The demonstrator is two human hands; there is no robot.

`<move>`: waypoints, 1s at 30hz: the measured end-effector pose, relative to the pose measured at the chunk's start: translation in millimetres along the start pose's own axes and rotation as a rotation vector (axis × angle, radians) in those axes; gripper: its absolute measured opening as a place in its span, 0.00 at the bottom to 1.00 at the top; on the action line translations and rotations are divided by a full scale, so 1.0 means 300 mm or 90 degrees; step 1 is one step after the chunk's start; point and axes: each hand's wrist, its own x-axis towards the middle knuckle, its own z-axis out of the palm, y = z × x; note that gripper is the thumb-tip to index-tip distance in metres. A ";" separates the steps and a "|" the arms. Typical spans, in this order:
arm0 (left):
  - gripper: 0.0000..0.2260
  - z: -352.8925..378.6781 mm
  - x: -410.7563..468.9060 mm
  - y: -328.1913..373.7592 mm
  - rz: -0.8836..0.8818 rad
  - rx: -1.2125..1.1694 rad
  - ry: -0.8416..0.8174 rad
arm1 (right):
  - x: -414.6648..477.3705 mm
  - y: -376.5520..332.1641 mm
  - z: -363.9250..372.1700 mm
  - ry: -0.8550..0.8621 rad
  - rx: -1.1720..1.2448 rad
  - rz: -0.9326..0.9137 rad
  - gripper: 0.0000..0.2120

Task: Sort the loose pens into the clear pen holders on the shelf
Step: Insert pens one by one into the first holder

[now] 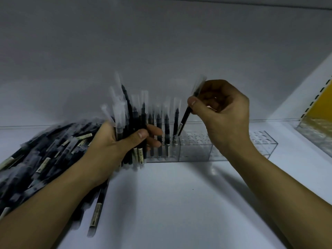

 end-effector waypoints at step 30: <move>0.13 -0.014 0.008 0.047 -0.005 0.025 0.078 | -0.050 0.066 0.041 -0.087 -0.238 -0.100 0.17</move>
